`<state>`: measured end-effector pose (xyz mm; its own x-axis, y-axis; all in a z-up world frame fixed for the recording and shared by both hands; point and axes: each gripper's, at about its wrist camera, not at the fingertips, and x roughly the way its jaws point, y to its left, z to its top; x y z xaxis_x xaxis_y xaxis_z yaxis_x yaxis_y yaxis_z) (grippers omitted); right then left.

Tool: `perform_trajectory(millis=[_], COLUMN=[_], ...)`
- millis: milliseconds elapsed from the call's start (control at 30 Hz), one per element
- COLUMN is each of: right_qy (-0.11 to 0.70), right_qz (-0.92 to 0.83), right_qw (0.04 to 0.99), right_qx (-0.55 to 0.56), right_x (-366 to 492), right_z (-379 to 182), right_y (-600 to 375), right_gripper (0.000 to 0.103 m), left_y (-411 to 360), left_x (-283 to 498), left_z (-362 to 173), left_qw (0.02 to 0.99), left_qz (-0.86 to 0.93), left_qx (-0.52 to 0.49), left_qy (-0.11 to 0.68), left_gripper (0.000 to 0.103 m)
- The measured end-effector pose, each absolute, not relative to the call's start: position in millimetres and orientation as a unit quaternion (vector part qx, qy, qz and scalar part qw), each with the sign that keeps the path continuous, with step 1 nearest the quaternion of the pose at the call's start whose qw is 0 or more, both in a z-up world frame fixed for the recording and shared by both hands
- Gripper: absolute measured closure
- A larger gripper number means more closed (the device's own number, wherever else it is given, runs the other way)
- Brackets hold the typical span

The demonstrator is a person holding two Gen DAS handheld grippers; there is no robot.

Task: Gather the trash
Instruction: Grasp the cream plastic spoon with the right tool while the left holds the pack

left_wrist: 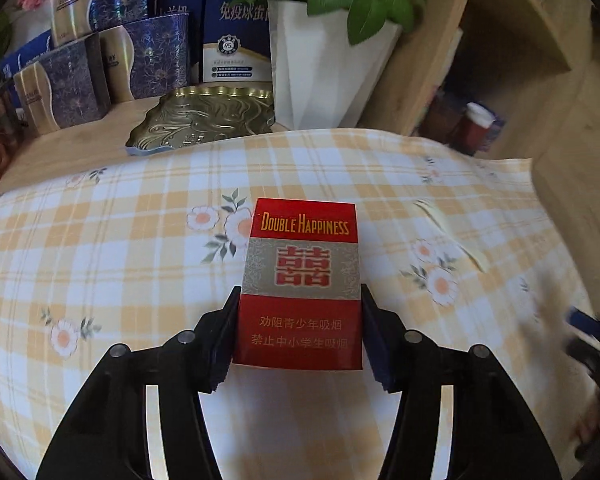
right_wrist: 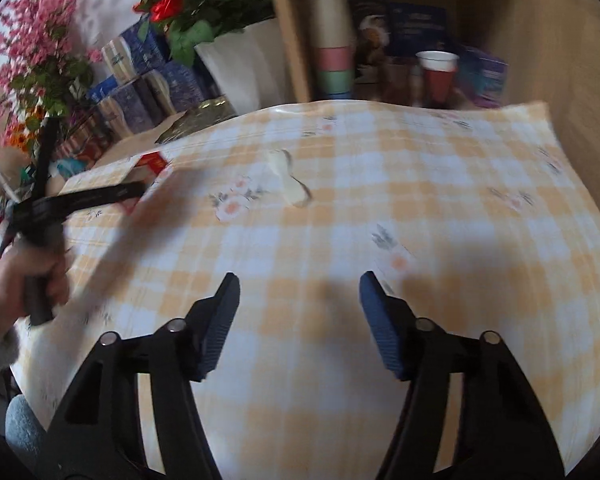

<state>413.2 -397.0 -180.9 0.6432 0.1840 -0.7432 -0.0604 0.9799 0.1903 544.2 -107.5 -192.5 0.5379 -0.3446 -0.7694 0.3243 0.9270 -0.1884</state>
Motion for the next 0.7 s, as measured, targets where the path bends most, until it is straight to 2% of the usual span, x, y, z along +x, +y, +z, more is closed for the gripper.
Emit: perform_trajectory(millis=[100, 367, 533, 667, 700], right_qy=[0.433, 0.465, 0.489, 0.488, 0.482], right_qz=[0.073, 0.034, 0.008, -0.004, -0.003], right_qw=[0.897, 0.885, 0.871, 0.873, 0.876], right_qx=[0.053, 0.007, 0.042, 0.022, 0.017], right_x=[459, 566, 600, 607, 605], right_z=[-185, -204, -217, -222, -223], right_y=[-380, -341, -344, -333, -330], right_gripper=[0.05, 0.058, 0.06, 0.06, 0.065], left_y=[-90, -26, -3, 8, 9], left_x=[513, 438, 412, 402, 400], left_z=[-180, -155, -155, -157, -158], left_qw=[0.878, 0.898, 0.897, 0.896, 0.896], left_qz=[-0.209, -0.201, -0.207, -0.208, -0.208], left_qx=[-0.024, -0.084, -0.115, -0.129, -0.128], left_qy=[0.43, 0.382, 0.373, 0.371, 0.37], left_gripper=[0.049, 0.049, 0.049, 0.049, 0.049])
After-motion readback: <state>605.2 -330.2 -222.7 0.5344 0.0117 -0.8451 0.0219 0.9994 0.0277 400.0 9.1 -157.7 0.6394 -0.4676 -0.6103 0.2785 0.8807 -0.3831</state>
